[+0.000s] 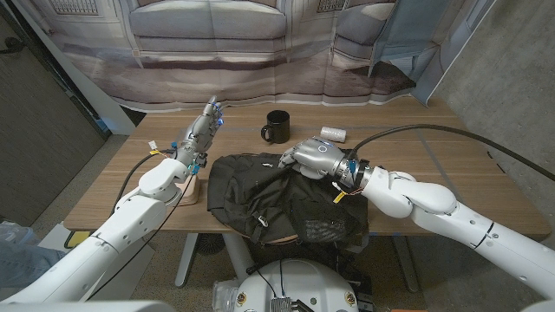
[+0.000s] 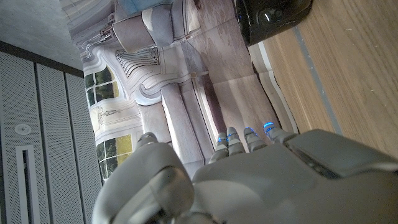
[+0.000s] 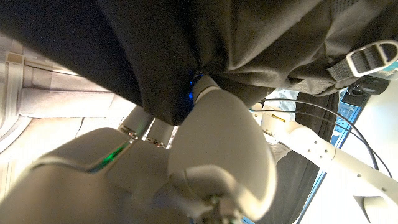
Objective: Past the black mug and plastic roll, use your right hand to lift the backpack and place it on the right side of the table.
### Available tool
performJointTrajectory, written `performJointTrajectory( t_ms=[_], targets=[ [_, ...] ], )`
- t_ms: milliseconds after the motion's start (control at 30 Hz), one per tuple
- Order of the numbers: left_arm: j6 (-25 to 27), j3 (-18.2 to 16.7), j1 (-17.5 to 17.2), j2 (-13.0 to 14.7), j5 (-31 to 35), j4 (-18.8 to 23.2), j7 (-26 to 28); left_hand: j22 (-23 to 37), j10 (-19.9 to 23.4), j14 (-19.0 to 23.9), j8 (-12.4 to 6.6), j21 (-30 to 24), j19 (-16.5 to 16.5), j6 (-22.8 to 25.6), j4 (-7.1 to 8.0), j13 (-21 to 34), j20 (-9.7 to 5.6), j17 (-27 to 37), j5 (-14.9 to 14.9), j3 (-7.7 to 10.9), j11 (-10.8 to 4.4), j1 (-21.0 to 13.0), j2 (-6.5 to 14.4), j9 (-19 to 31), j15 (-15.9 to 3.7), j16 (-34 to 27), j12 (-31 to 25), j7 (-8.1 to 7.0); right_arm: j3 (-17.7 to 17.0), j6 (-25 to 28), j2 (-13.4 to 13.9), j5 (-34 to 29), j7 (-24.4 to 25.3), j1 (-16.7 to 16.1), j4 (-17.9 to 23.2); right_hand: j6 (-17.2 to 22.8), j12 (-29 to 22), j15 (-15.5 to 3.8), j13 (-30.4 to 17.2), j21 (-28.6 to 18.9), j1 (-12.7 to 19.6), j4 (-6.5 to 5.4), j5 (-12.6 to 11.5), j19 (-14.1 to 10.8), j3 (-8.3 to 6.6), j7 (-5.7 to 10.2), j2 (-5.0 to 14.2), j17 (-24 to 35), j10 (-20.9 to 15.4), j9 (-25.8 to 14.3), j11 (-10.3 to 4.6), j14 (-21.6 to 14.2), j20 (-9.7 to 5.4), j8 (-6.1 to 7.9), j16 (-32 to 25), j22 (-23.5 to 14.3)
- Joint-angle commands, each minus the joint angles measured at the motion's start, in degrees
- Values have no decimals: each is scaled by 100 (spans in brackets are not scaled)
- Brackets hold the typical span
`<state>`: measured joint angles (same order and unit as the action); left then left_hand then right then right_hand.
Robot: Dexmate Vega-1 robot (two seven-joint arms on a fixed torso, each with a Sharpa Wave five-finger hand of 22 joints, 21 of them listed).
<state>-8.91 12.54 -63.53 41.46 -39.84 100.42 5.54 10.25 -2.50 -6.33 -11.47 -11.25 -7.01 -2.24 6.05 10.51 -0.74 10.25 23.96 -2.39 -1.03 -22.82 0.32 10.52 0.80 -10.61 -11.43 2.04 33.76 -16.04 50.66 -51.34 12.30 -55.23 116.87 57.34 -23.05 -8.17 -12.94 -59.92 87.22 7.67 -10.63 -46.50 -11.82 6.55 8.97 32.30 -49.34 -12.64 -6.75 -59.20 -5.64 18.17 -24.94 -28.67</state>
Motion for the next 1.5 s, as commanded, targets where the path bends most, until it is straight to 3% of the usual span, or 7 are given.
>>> performJointTrajectory(
  t_ms=[33,1500],
  targets=[
    [-20,-42,-35,22,-10,27,4,12,-44,-31,21,-16,-21,-13,6,13,-3,24,39,-31,10,6,61,20,-1,-8,3,25,-185,26,12,95,-128,-74,206,53,-2,-472,-35,-55,-29,31,-19,-40,-63,-14,-10,32,-59,-20,-8,-182,-768,-30,-26,-2],
    [31,-87,34,53,-49,43,-34,12,-43,-29,19,-18,-23,-7,6,12,-8,24,40,-80,11,-10,84,20,4,-11,1,36,-932,354,84,517,-424,-328,834,103,38,-470,-106,-170,-74,47,-16,-82,-146,-1,-40,119,-144,-58,-4,-308,-767,-99,-22,76]
  ],
)
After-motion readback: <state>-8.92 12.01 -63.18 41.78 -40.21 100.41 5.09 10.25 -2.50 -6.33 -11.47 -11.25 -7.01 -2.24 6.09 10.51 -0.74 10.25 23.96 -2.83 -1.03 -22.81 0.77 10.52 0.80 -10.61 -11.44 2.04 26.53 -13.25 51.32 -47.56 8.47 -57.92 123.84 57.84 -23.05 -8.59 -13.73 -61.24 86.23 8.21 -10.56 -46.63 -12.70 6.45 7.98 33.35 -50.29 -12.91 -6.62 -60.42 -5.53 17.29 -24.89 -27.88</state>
